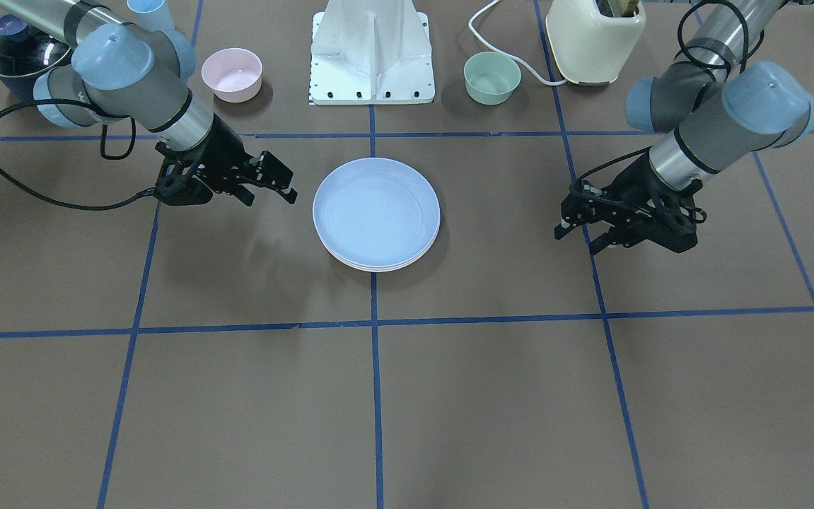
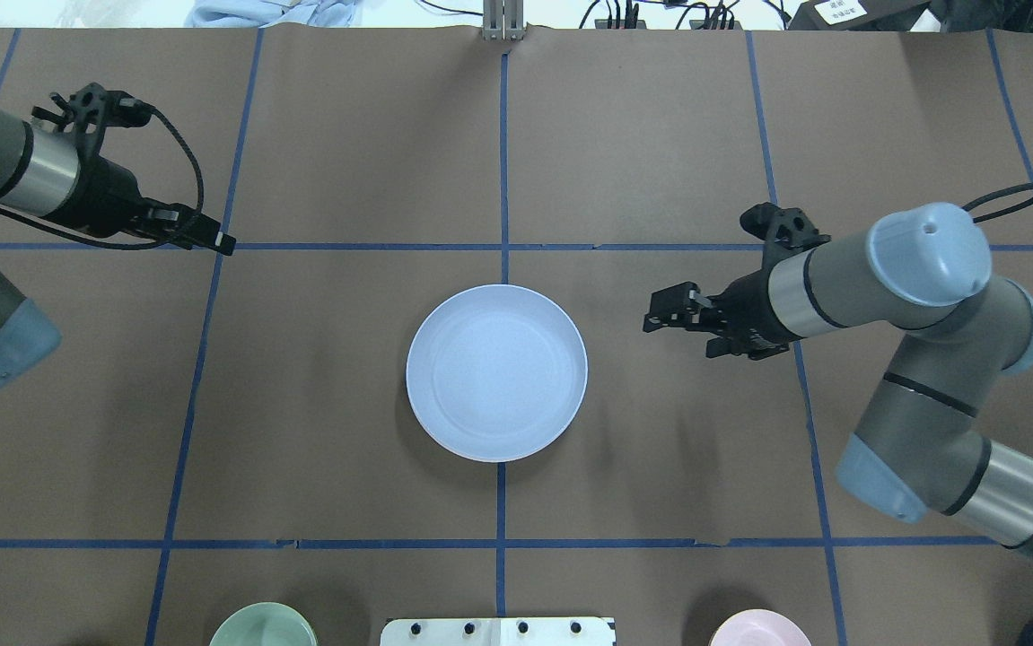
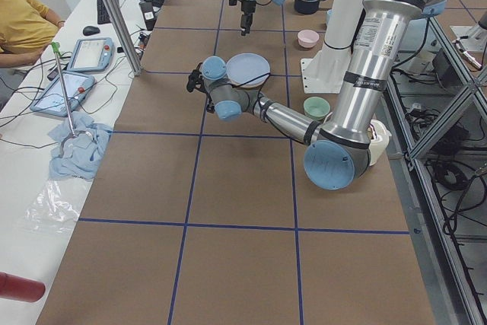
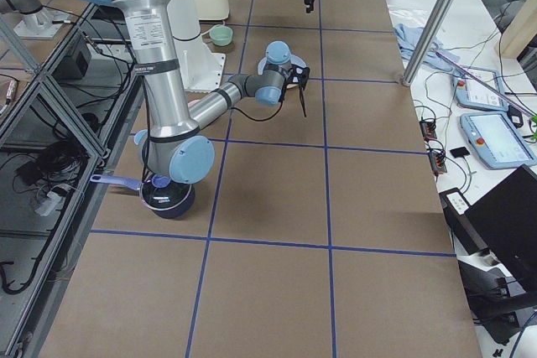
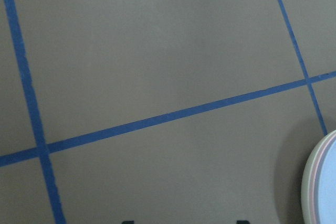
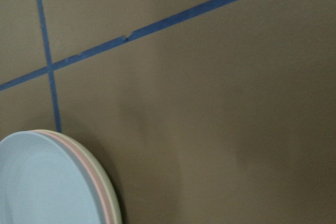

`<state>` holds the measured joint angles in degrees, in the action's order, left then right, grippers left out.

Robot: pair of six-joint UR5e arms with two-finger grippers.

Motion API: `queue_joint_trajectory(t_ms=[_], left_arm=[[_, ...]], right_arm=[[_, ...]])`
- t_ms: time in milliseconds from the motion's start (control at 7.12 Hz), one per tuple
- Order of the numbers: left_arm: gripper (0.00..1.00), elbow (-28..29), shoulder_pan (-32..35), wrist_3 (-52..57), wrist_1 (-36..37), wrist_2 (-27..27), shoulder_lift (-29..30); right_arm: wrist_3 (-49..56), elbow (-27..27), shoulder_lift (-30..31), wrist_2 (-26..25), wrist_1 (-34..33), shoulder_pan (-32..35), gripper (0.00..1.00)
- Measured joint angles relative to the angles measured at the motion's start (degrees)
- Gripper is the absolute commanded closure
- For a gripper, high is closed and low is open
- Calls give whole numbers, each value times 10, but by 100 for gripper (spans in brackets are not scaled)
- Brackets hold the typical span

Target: Stack three plates with pink and blue

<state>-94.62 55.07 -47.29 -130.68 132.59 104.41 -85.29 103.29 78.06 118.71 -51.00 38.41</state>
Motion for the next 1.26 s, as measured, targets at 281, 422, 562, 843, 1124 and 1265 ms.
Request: queue_joint_trajectory(t_ms=[281, 422, 562, 843, 1124, 1265], left_arm=[[29, -1, 50, 95, 1, 24, -46], [29, 1, 84, 159, 2, 33, -72], [29, 6, 116, 220, 8, 39, -93], [29, 13, 175, 345, 58, 42, -114], [29, 38, 243, 470, 117, 43, -115], [29, 56, 266, 510, 128, 43, -114]], right_arm=[[124, 8, 77, 51, 1, 68, 0], [202, 8, 118, 83, 0, 112, 0], [269, 7, 154, 107, 0, 154, 0], [394, 1, 218, 144, -1, 235, 0], [477, -15, 249, 161, -1, 288, 0], [491, -21, 254, 165, -1, 300, 0]])
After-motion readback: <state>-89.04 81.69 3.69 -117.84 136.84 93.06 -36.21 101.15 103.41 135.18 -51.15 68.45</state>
